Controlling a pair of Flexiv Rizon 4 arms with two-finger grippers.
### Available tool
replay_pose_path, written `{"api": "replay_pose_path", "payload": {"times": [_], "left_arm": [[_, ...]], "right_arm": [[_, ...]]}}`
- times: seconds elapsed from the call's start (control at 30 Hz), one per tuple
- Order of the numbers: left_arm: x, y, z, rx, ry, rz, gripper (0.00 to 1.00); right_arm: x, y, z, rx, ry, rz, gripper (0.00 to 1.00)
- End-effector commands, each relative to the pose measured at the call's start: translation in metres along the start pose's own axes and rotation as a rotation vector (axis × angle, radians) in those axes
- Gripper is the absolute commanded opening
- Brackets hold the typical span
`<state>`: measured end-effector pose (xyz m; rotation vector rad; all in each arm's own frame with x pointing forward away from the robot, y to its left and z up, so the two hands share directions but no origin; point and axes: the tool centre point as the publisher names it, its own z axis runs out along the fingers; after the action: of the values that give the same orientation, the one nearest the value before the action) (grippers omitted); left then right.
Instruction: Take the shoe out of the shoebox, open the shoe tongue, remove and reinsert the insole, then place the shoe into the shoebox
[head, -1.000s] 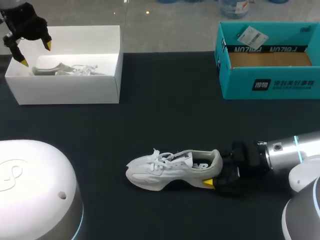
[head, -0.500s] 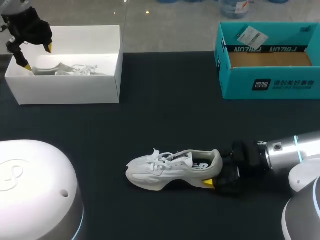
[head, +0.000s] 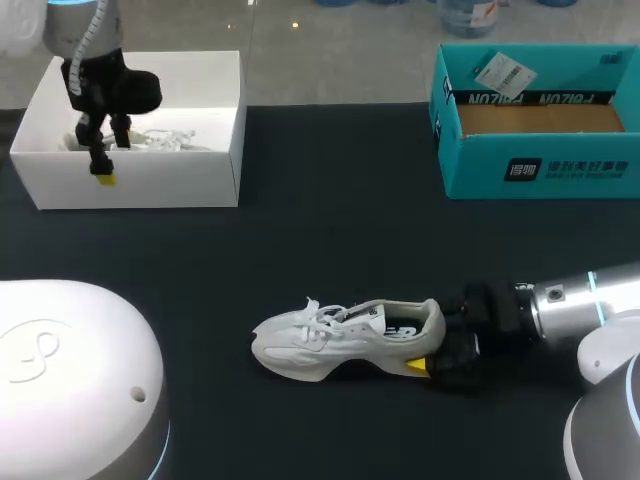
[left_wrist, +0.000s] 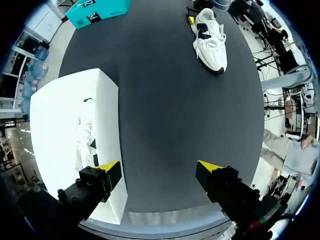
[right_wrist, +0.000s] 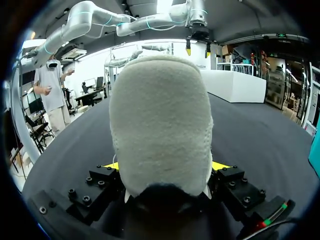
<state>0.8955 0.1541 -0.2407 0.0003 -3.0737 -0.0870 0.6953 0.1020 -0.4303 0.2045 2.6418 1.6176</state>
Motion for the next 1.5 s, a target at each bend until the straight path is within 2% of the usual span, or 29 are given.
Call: {"api": "replay_pose_path", "payload": {"times": [0.03, 0.57, 0.67, 0.7, 0.73, 0.77, 0.93, 1.0, 1.03, 1.07, 1.3, 1.33, 1.5], "left_arm": [[0.025, -0.021, 0.002, -0.080, 0.095, -0.548, 1.00], [0.025, -0.021, 0.002, -0.080, 0.095, -0.548, 1.00], [0.033, -0.022, -0.009, 0.001, 0.000, -0.784, 1.00], [0.040, -0.025, -0.011, 0.020, -0.077, -0.837, 1.00], [0.045, -0.029, -0.014, 0.027, -0.076, -0.876, 1.00], [0.050, -0.033, -0.016, 0.076, -0.091, -0.924, 1.00], [0.063, -0.056, -0.011, 0.071, -0.149, -1.139, 1.00], [0.065, -0.065, -0.008, 0.048, -0.155, -1.231, 1.00], [0.066, -0.069, -0.007, 0.059, -0.116, -1.268, 1.00], [0.069, -0.075, -0.006, 0.033, -0.144, -1.279, 1.00], [0.085, -0.111, 0.005, -0.025, -0.065, -1.372, 1.00], [0.088, -0.117, 0.007, -0.039, -0.087, -1.393, 1.00], [0.108, -0.145, 0.017, -0.022, -0.089, -1.456, 1.00]], "right_arm": [[0.000, 0.000, 0.002, 0.006, -0.001, 0.000, 0.00], [0.000, 0.000, 0.002, 0.006, -0.001, 0.000, 0.00], [0.000, 0.000, 0.002, 0.006, -0.001, 0.000, 0.00], [0.000, 0.000, 0.002, 0.006, -0.001, 0.000, 0.00], [0.000, 0.000, 0.002, 0.006, -0.001, 0.000, 0.00], [0.000, 0.000, 0.002, 0.006, -0.001, 0.000, 0.00], [0.000, 0.000, 0.002, 0.006, -0.001, 0.000, 0.00], [0.000, 0.000, 0.002, 0.006, -0.001, 0.000, 0.00], [0.000, 0.000, 0.002, 0.006, -0.001, 0.000, 0.00], [0.000, 0.000, 0.002, 0.006, -0.001, 0.000, 0.00], [0.000, 0.000, 0.002, 0.006, -0.001, 0.000, 0.00], [0.000, 0.000, 0.002, 0.006, -0.001, 0.000, 0.00], [0.000, 0.000, 0.002, 0.006, -0.001, 0.000, 0.00]]}}
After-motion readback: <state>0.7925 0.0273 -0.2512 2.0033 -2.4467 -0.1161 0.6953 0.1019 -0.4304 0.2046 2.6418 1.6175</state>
